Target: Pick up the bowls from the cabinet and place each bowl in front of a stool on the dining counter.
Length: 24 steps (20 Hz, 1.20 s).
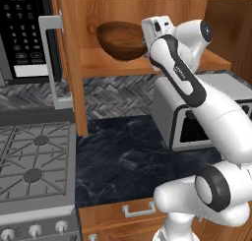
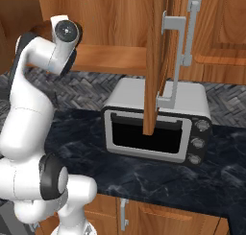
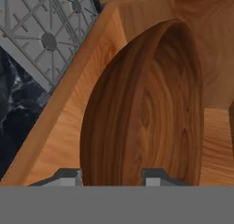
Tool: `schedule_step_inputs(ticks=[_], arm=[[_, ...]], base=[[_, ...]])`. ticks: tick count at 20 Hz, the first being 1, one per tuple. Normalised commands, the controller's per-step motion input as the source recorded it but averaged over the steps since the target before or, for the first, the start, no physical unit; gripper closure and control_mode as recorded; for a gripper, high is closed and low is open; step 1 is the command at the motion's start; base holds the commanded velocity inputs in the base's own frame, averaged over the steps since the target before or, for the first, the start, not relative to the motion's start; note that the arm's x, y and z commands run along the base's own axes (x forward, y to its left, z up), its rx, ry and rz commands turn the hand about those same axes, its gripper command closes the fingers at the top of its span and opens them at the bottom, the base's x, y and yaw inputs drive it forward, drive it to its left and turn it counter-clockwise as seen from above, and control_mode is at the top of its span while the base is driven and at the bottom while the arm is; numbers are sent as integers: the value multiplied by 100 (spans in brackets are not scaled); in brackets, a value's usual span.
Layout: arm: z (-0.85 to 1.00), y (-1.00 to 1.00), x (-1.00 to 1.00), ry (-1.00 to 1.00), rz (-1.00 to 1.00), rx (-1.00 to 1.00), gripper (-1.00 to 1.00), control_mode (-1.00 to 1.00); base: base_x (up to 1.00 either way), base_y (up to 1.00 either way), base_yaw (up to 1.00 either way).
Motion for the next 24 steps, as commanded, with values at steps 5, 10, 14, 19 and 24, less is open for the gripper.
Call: schedule_step_inputs(ticks=[5, 10, 14, 19, 24], arm=[[0, -18, -73, 10, -22, -3, 100, -100], [0, -39, -97, 11, -18, -4, 100, -100], [0, -41, -100, 11, -11, 0, 100, -100], [0, -32, -100, 7, -4, 0, 100, -100], [0, -26, -100, 9, -1, 0, 100, -100]], base=[[0, 0, 0], [0, 0, 0], [0, 0, 0], [0, 0, 0], [0, 0, 0]])
